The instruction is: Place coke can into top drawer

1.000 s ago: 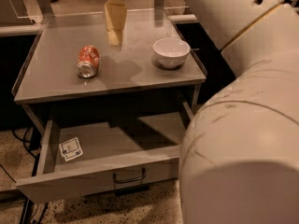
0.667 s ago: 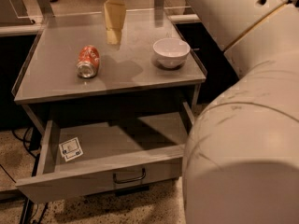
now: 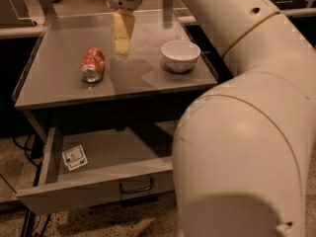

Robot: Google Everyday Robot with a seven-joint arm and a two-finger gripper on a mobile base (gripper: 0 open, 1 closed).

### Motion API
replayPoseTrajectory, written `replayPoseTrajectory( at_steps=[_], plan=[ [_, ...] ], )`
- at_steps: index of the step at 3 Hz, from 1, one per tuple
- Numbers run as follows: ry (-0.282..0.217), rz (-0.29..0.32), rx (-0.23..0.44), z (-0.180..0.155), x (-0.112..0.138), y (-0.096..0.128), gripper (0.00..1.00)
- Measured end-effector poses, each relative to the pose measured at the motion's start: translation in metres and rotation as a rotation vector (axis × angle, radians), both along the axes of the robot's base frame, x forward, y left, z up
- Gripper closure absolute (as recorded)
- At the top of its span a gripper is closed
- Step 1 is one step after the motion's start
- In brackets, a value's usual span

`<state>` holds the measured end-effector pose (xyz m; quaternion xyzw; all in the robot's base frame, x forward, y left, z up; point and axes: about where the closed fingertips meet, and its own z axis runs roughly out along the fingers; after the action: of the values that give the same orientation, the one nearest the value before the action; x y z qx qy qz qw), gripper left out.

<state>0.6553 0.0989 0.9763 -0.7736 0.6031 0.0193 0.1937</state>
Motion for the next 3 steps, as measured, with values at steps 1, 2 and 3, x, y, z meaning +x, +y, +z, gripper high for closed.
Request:
replayPoseTrajectory(
  at_steps=[1,2,3],
  plan=[
    [0.035,0.009,0.002,-0.012,0.011,0.005,0.00],
    [0.014,0.006,0.022,-0.012,0.017,0.012,0.00],
    [0.022,0.013,0.054,-0.019,0.024,0.027,0.00]
  ],
)
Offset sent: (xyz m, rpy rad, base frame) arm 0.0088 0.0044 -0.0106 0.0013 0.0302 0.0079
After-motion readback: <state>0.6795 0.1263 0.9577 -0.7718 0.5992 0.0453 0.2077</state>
